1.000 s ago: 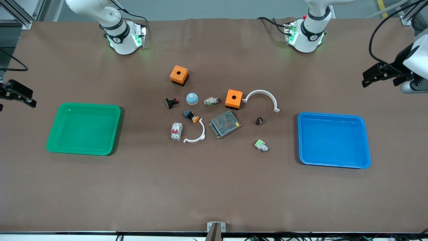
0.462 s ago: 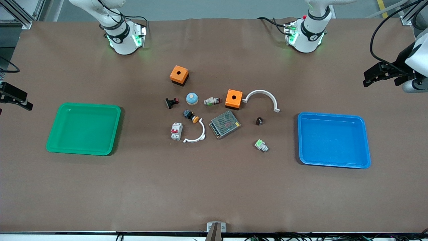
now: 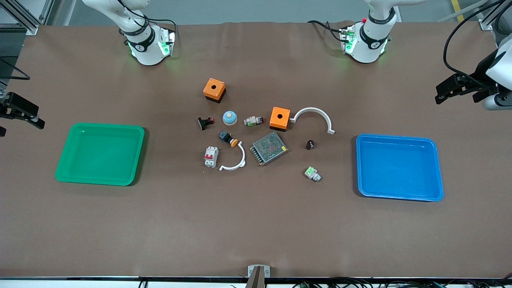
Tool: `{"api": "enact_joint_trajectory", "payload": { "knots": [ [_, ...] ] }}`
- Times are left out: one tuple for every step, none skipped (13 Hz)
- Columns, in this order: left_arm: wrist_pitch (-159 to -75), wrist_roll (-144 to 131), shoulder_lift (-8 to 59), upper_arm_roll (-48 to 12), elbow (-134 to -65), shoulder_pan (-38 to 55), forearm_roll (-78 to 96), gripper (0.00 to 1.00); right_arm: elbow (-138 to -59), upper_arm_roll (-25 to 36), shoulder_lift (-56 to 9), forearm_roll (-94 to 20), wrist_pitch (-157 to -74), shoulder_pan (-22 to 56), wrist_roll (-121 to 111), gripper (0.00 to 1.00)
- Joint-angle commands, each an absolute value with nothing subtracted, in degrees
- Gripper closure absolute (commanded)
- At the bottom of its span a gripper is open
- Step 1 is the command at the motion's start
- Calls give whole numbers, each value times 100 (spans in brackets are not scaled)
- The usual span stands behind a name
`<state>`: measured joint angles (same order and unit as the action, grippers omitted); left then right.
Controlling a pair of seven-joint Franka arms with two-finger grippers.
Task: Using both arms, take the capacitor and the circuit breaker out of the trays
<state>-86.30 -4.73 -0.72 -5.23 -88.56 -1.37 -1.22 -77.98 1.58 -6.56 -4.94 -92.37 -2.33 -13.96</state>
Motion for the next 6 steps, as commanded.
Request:
{"api": "enact_joint_trajectory", "payload": {
  "knots": [
    [-8578, -501, -35, -527, -8745, -114, -44, 0, -8103, 158, -326, -396, -9299, -211, -1327, 0],
    [-8578, -501, -35, -527, -8745, -114, -44, 0, -8191, 167, -238, -396, -9281, -220, -1327, 0],
    [-8569, -492, -35, -527, -8745, -114, -44, 0, -8305, 167, -142, -378, -9264, -228, -1327, 0],
    [-8569, -492, -35, -527, -8745, -114, -44, 0, -8427, 167, -10, -230, -9229, -220, -1327, 0],
    [-8569, -501, -35, -527, -8745, -114, -44, 0, -8559, 167, 87, 15, -9211, -194, -1327, 0],
    [-8569, -501, -35, -527, -8745, -123, -35, 0, -8674, 167, 184, 244, -9202, -98, -1327, 0]
  ]
}}
